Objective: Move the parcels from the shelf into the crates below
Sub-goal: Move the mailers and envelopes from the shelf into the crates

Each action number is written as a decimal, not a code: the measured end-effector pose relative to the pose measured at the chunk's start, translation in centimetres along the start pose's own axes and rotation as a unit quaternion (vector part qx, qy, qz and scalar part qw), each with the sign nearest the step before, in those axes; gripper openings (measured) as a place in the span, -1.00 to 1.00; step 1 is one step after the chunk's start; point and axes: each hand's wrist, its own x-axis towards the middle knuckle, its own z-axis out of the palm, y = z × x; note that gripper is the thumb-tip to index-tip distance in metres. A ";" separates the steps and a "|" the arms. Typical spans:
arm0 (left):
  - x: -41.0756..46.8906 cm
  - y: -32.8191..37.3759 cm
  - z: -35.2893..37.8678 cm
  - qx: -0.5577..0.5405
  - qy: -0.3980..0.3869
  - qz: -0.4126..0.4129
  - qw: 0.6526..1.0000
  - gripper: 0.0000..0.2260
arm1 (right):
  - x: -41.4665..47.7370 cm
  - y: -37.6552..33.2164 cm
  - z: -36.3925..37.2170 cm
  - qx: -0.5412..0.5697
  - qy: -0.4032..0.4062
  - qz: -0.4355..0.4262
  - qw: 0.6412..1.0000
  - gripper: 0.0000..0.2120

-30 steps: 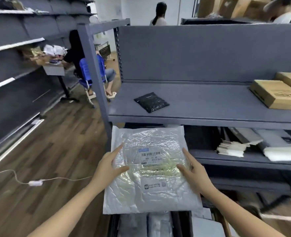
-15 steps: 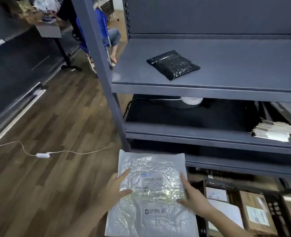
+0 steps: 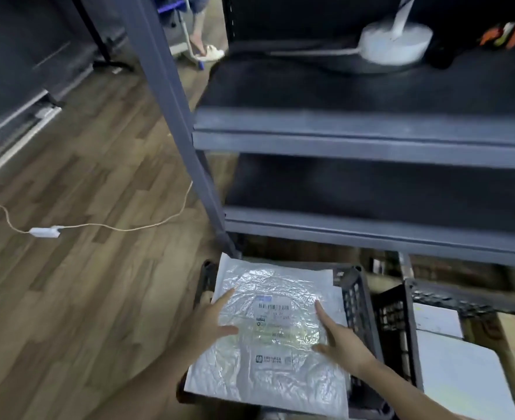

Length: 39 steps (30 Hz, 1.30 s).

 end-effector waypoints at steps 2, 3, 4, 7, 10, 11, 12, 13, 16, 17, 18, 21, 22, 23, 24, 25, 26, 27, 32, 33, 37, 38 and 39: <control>2.0 -1.6 3.2 0.004 0.005 -0.005 1.000 -0.22 | 3.0 1.9 2.1 -0.008 -0.001 -0.009 1.000 -0.10; 3.0 -2.6 4.6 0.003 0.006 -0.009 1.000 -0.23 | 4.6 2.7 3.1 -0.011 -0.002 -0.013 1.000 -0.11; 4.0 -3.6 6.0 0.002 0.007 -0.012 1.000 -0.23 | 6.1 3.5 4.2 -0.014 0.002 -0.018 1.000 -0.11; 7.0 -6.8 9.7 0.012 0.005 -0.025 1.000 -0.22 | 10.7 5.3 7.3 -0.035 0.009 -0.035 0.999 -0.12; 9.2 -9.0 12.9 0.046 0.008 -0.040 0.998 -0.24 | 14.2 6.5 10.3 -0.061 0.004 -0.047 0.997 -0.11; 9.8 -9.5 13.8 0.062 0.006 -0.045 0.997 -0.25 | 15.1 6.7 11.1 -0.068 -0.002 -0.051 0.996 -0.09; 10.5 -10.0 14.7 0.083 0.003 -0.049 0.995 -0.27 | 15.8 6.9 11.7 -0.075 -0.013 -0.054 0.996 -0.06; 11.0 -10.4 15.4 0.111 -0.003 -0.054 0.992 -0.30 | 16.4 7.1 12.3 -0.085 -0.028 -0.057 0.994 -0.02; 12.1 -10.8 17.2 0.166 -0.004 -0.073 0.983 -0.37 | 17.5 7.2 13.2 -0.130 -0.052 -0.062 0.988 0.05; 12.4 -10.7 17.7 0.162 -0.001 -0.082 0.983 -0.39 | 17.8 7.1 13.5 -0.147 -0.051 -0.058 0.986 0.06; 12.6 -10.6 18.0 0.160 0.004 -0.093 0.983 -0.42 | 18.1 6.9 13.7 -0.171 -0.046 -0.053 0.983 0.06; 13.1 -10.3 18.9 0.215 -0.014 -0.112 0.970 -0.34 | 18.7 5.8 14.3 -0.292 -0.018 -0.037 0.955 0.07; 13.2 -10.4 19.1 0.248 -0.022 -0.112 0.962 -0.27 | 19.0 5.4 14.7 -0.341 -0.005 -0.044 0.939 0.06; 13.2 -10.5 19.3 0.271 -0.028 -0.113 0.956 -0.25 | 19.2 5.2 15.2 -0.390 0.005 -0.057 0.919 0.05; 13.4 -10.6 19.5 0.292 -0.028 -0.114 0.949 -0.27 | 19.6 5.0 15.7 -0.438 0.014 -0.075 0.896 0.05; 13.4 -10.7 19.6 0.307 -0.025 -0.114 0.944 -0.30 | 20.1 5.0 16.2 -0.480 0.018 -0.092 0.872 0.05; 13.5 -10.9 19.7 0.305 -0.012 -0.103 0.947 -0.34 | 20.6 5.1 16.6 -0.512 0.024 -0.105 0.852 0.06; 13.6 -10.8 19.6 0.303 -0.014 -0.115 0.946 -0.38 | 21.0 5.2 16.8 -0.532 0.028 -0.112 0.839 0.06; 14.1 -10.6 20.9 0.231 -0.037 -0.165 0.958 -0.50 | 21.5 7.1 16.5 -0.505 0.074 -0.143 0.848 0.02; 14.5 -11.2 21.6 0.231 -0.033 -0.150 0.961 -0.51 | 21.4 7.8 16.1 -0.491 0.098 -0.165 0.850 -0.03; 14.4 -11.5 21.0 0.348 -0.045 -0.094 0.932 -0.43 | 20.6 9.9 16.0 -0.451 0.074 -0.154 0.876 -0.10; 14.3 -11.4 21.5 0.371 -0.056 -0.094 0.922 -0.42 | 20.5 10.4 16.0 -0.443 0.069 -0.149 0.881 -0.07; 14.4 -11.9 22.1 0.407 -0.039 -0.072 0.910 -0.41 | 20.4 10.7 15.7 -0.441 0.073 -0.146 0.883 -0.05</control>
